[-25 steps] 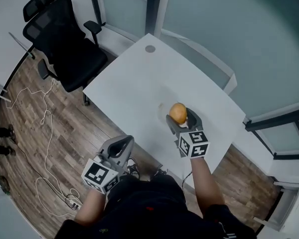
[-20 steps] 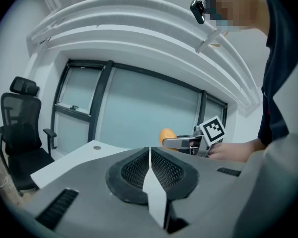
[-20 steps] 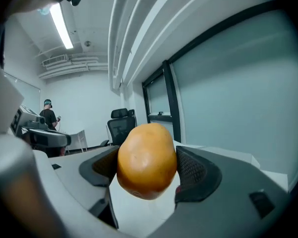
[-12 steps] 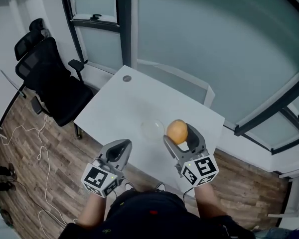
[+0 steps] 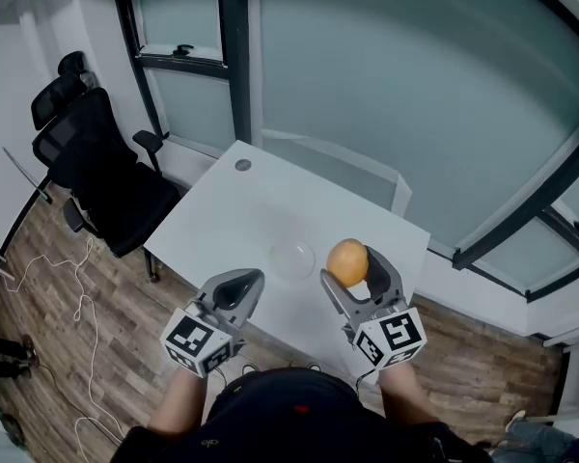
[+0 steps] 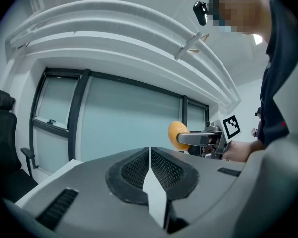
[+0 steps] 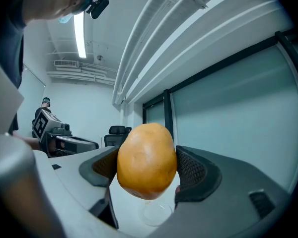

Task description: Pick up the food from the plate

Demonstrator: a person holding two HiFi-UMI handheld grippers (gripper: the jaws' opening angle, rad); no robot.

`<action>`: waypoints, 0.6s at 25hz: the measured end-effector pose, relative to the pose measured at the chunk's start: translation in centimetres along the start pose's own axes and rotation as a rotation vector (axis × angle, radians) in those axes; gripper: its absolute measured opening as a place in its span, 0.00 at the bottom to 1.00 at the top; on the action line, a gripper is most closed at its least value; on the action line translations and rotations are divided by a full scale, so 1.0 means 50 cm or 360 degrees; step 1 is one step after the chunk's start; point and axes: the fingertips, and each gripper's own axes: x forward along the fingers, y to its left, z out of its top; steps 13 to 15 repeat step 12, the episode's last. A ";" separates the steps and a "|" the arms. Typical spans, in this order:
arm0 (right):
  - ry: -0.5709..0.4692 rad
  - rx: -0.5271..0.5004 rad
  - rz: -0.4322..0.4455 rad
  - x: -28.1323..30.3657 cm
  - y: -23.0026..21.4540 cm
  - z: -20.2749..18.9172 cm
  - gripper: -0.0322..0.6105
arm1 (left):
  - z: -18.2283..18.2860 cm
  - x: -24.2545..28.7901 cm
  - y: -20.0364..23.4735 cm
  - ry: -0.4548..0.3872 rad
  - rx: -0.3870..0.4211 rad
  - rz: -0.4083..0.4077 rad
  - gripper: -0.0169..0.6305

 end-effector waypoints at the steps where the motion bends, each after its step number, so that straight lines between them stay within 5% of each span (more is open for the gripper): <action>1: -0.0001 -0.0004 0.0005 0.001 0.004 0.000 0.61 | 0.002 0.000 -0.001 -0.0006 0.0005 -0.0003 0.08; 15: -0.0007 -0.0029 0.0023 0.004 0.005 0.010 0.61 | 0.007 -0.010 0.007 -0.0019 0.0038 0.0042 0.08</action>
